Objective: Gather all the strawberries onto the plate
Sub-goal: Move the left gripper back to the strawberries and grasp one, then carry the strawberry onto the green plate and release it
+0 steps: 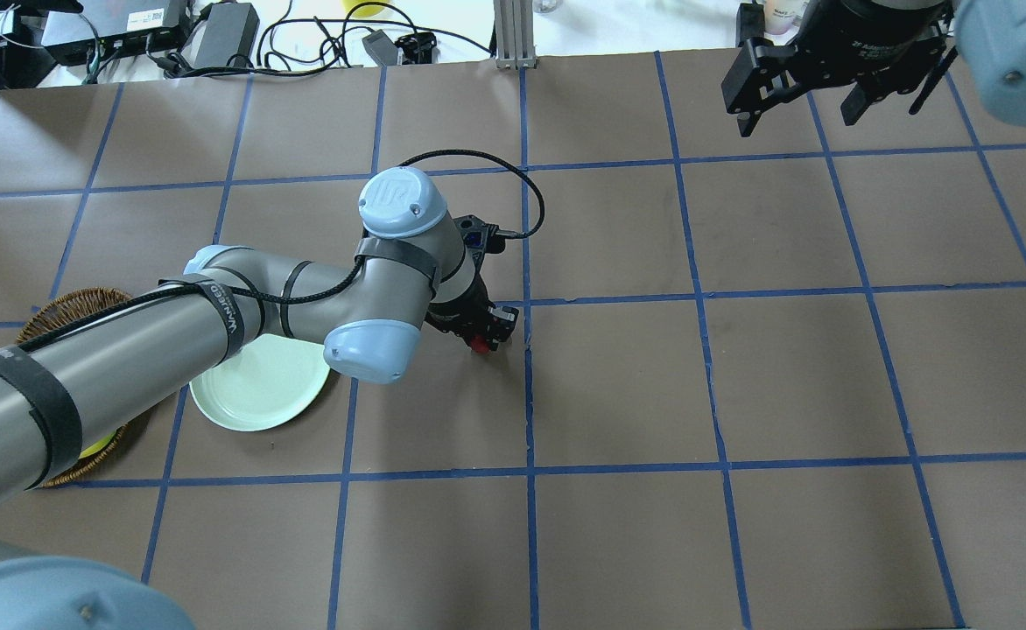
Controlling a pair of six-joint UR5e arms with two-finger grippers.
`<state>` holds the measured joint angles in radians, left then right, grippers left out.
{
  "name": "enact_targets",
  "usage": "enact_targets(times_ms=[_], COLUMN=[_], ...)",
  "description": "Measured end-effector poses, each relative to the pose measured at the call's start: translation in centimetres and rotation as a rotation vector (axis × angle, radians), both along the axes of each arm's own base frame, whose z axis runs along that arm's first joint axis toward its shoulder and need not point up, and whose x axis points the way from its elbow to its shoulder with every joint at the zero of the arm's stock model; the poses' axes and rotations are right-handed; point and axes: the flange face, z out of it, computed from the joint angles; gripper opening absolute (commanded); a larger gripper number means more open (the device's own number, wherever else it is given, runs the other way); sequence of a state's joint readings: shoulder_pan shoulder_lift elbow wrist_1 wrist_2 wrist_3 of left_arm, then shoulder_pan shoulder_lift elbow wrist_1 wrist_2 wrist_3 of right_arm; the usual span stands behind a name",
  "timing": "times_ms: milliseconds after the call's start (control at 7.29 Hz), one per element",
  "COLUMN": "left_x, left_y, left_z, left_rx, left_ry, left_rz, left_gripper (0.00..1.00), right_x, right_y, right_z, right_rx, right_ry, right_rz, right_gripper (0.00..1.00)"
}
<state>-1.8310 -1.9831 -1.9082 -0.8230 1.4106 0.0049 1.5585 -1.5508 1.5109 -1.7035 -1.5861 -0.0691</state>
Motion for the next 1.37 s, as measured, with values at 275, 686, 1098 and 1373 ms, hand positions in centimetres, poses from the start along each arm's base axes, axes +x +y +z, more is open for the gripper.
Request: enact_targets(times_ms=[275, 686, 1098, 1373], left_x=[3.1, 12.6, 23.6, 28.1], left_y=[-1.1, -3.4, -4.8, -4.0], left_z=[2.8, 6.4, 5.2, 3.3], left_rx=[0.051, 0.106, 0.147, 0.197], left_ry=[-0.022, -0.140, -0.196, -0.205], left_rz=[0.055, 0.133, 0.127, 0.139], left_gripper=[0.00, 0.00, 0.00, 0.10], right_x=[0.0, -0.1, -0.1, -0.2], right_y=[0.0, 0.0, 0.0, -0.1], right_z=[0.0, 0.0, 0.0, 0.0], right_rx=[-0.002, -0.002, -0.002, -0.002], right_ry=[0.000, 0.000, 0.001, 0.001], right_rz=[-0.001, 0.000, 0.000, 0.000], right_gripper=[1.00, 1.00, 1.00, 1.00])
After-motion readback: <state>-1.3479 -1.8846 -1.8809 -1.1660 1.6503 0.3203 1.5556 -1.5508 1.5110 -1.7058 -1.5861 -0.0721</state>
